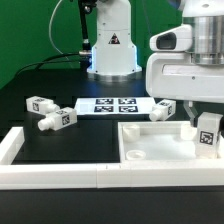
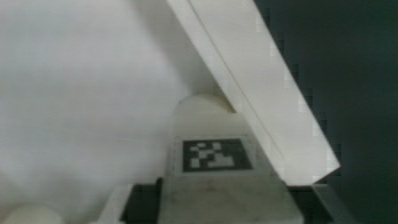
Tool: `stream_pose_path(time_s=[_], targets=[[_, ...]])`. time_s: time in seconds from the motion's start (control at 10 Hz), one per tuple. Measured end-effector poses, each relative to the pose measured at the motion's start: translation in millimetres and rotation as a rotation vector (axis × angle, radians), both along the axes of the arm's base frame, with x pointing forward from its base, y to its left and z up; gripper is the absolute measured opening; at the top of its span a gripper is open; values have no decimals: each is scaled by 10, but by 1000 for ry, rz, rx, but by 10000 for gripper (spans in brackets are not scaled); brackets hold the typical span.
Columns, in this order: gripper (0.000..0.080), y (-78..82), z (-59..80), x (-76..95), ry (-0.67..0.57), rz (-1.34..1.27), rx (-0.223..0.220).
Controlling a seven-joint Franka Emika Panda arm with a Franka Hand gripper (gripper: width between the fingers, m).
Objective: Assemble one leg
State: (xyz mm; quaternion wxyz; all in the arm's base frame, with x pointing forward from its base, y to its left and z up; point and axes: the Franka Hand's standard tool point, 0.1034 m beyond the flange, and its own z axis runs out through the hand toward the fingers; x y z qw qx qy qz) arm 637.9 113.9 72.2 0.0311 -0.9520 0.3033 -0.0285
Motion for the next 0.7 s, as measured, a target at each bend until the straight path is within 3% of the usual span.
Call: stream_pose_path(time_s=[0.3,0.5,0.7], targets=[[285,-2,1,5,9,-282,23],[285,-11,-1,0,27,-601,84],[285,-3,6,14,55,-865,116]])
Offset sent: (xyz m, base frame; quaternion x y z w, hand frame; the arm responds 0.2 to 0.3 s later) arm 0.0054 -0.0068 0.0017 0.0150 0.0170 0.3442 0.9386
